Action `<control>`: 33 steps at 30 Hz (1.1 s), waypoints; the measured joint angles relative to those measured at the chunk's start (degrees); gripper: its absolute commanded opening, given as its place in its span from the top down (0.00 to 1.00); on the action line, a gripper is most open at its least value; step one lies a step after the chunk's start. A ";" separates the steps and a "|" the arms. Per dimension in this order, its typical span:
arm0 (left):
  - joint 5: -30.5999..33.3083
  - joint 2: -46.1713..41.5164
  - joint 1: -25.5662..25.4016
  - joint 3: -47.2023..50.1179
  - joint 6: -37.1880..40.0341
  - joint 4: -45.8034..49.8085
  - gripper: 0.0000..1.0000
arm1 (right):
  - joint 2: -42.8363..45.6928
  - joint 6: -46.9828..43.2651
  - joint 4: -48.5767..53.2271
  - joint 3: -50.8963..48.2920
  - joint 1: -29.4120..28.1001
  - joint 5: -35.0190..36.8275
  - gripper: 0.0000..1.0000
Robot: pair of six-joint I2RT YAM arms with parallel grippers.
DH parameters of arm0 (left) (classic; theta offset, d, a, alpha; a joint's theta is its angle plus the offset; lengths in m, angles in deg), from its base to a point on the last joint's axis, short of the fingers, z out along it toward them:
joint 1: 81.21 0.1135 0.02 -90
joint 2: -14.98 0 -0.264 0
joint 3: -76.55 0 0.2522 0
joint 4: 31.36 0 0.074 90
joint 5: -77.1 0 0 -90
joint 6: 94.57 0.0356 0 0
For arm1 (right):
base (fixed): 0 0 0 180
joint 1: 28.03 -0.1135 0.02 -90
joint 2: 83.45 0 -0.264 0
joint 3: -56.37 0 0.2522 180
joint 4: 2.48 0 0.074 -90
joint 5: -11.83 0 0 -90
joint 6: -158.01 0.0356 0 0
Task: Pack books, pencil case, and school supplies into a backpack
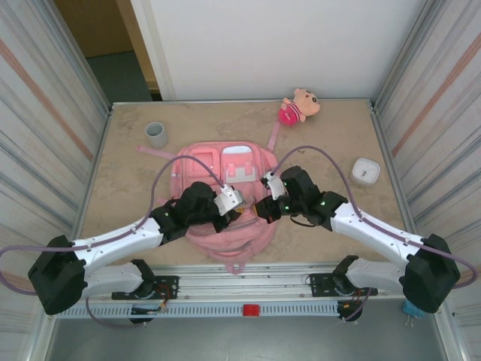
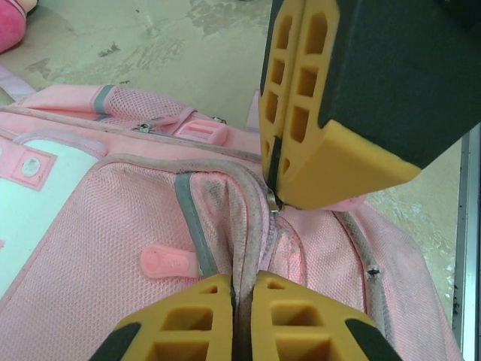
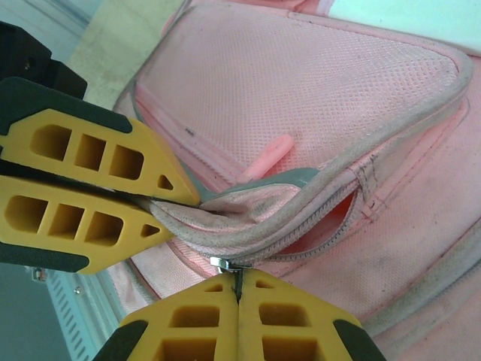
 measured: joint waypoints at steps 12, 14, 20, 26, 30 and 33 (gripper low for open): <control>-1.33 -1.09 0.74 0.26 -1.03 0.79 0.91 | 0.83 0.57 -4.07 -3.56 -0.09 -0.83 0.78; -1.49 -1.09 0.74 0.26 -1.09 0.76 0.91 | 0.87 0.59 -4.04 -3.65 -0.09 -0.83 0.76; -1.62 -1.22 0.79 0.26 -1.31 0.79 0.92 | 0.87 0.42 -4.50 -3.65 -0.28 -1.51 1.00; -1.92 -2.05 1.07 0.55 -1.29 0.59 0.93 | 2.40 1.22 -4.46 -3.65 2.95 -0.76 1.00; -3.69 -2.69 1.09 0.81 -0.98 -0.72 0.93 | 2.69 2.38 -4.66 -3.65 6.01 -1.55 1.00; -6.97 -2.69 1.51 0.81 0.26 -0.74 0.94 | 2.34 3.32 -4.70 -3.65 6.47 -1.90 1.00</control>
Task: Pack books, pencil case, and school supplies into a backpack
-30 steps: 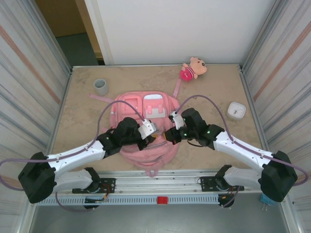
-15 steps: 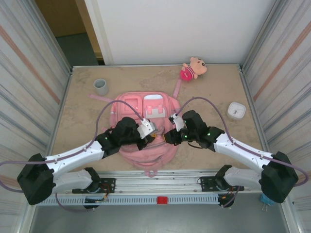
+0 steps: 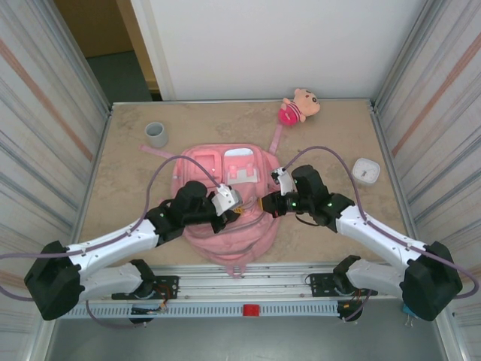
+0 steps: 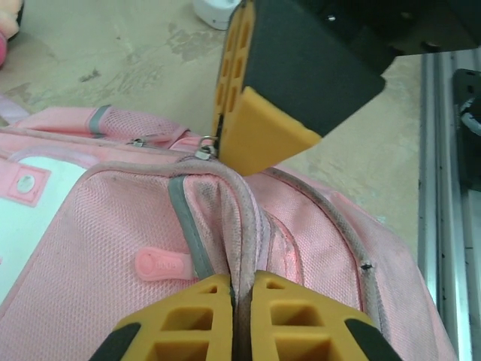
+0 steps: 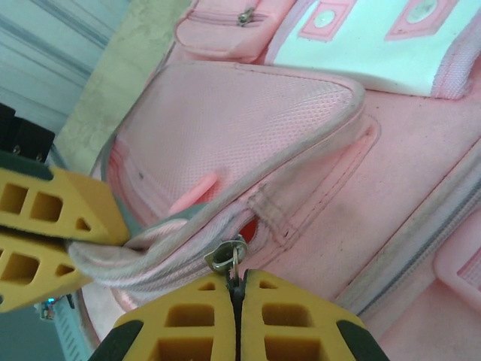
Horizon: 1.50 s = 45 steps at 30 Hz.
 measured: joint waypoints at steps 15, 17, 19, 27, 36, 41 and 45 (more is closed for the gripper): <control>-3.65 5.16 -0.20 -1.36 3.43 0.37 0.54 | -8.61 5.01 -1.46 1.53 2.14 1.92 0.71; -2.21 3.82 -1.20 -1.46 1.09 1.14 0.40 | -8.68 5.40 0.04 2.89 3.02 5.79 0.47; 0.42 1.79 -1.60 -1.99 -2.84 2.97 0.30 | -8.41 5.57 2.56 5.14 3.34 9.94 0.38; 15.10 -6.95 3.67 -3.48 -25.33 12.04 0.08 | -4.13 6.78 15.39 16.59 -2.51 22.58 0.23; 21.99 -5.68 9.40 -1.42 -42.40 23.26 0.03 | -8.44 9.20 14.05 11.19 -6.40 23.80 0.29; 22.58 0.24 11.69 5.22 -45.40 18.71 0.23 | -21.27 12.02 6.62 4.81 -4.85 21.86 0.40; 21.42 4.59 14.23 7.08 -45.97 10.97 0.34 | -25.86 12.90 0.48 5.97 -4.92 22.86 0.45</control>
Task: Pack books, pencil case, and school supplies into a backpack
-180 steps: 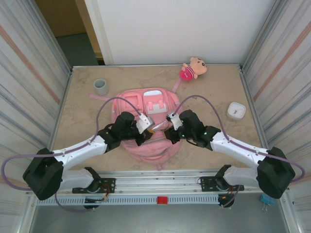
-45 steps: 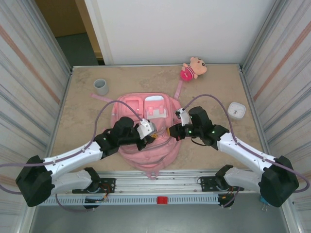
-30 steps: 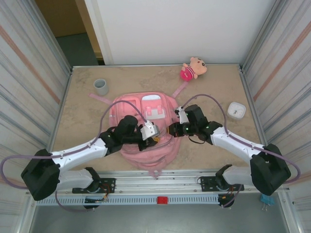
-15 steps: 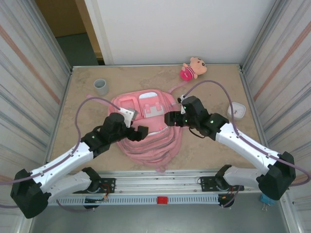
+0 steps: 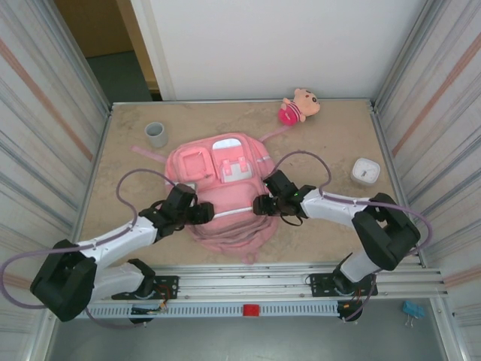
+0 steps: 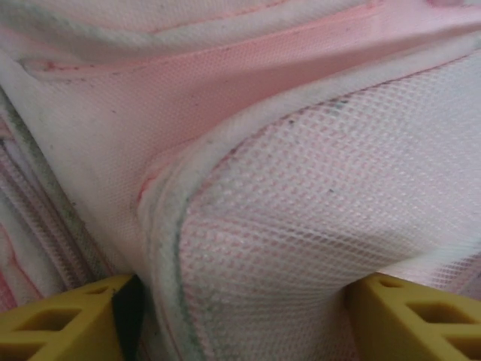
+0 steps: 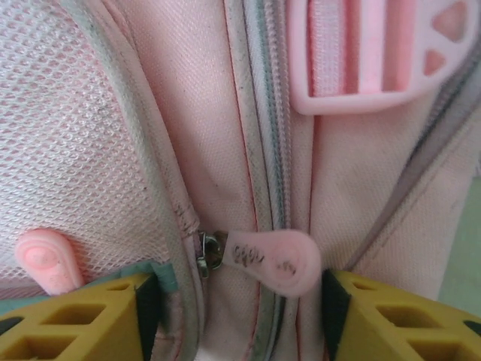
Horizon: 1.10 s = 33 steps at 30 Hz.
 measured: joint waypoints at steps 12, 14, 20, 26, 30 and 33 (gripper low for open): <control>-0.94 16.81 1.49 -10.12 3.98 -11.32 0.34 | 3.80 4.37 -4.39 -4.00 0.68 7.96 0.45; -2.34 19.71 1.51 -11.98 3.91 -13.57 0.36 | 5.84 5.01 -3.37 -5.35 1.20 8.39 0.45; -5.44 21.57 0.57 -11.41 1.27 -18.53 0.37 | 9.38 5.31 -3.19 -8.79 3.87 7.15 0.45; -5.66 16.87 -0.28 -8.24 -0.22 -16.83 0.37 | 11.52 5.18 -3.21 -10.16 5.25 5.25 0.45; -5.75 15.06 -0.44 -7.08 -0.81 -15.21 0.37 | 14.12 5.20 -0.76 -10.14 4.59 5.55 0.43; -5.92 14.62 -0.44 -6.99 -0.85 -14.23 0.38 | 17.05 5.22 1.88 -10.16 3.61 5.70 0.42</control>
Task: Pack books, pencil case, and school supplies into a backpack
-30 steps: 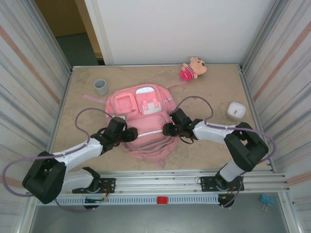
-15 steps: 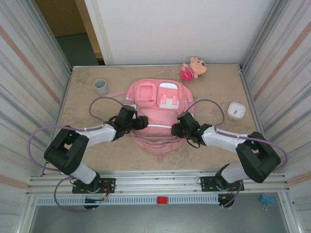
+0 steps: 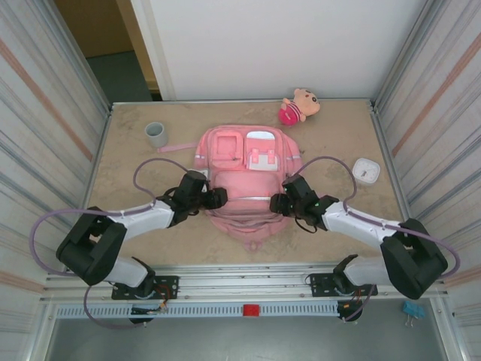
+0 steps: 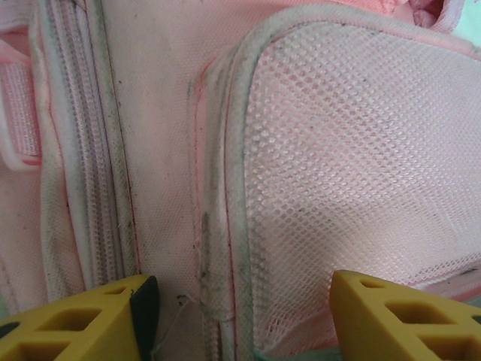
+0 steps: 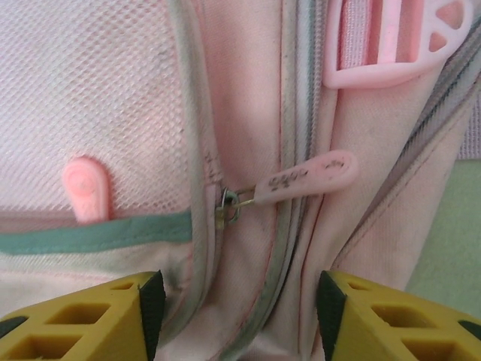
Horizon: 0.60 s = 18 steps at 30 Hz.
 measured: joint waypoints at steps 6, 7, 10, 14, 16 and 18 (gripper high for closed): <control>-0.22 -1.25 0.00 0.11 0.00 1.86 0.38 | 3.67 -0.04 2.49 -1.18 0.90 -0.07 0.38; -0.39 -1.40 0.00 0.11 0.00 2.19 0.38 | 4.02 -0.04 2.84 -1.40 1.20 -0.09 0.38; -0.44 -1.79 -0.07 0.11 0.02 2.86 0.39 | 5.53 -0.11 3.56 -1.62 1.86 -0.42 0.36; -0.81 -3.26 -0.11 0.39 0.11 4.31 0.40 | 9.20 -1.16 4.22 -1.62 3.21 -1.73 0.31; -1.40 -3.69 -0.11 0.44 0.33 5.11 0.39 | 11.17 -2.05 4.98 -1.57 4.15 -2.16 0.29; -1.68 -3.80 -0.11 0.44 0.59 5.35 0.34 | 12.94 -3.23 6.78 -0.92 5.07 -2.36 0.28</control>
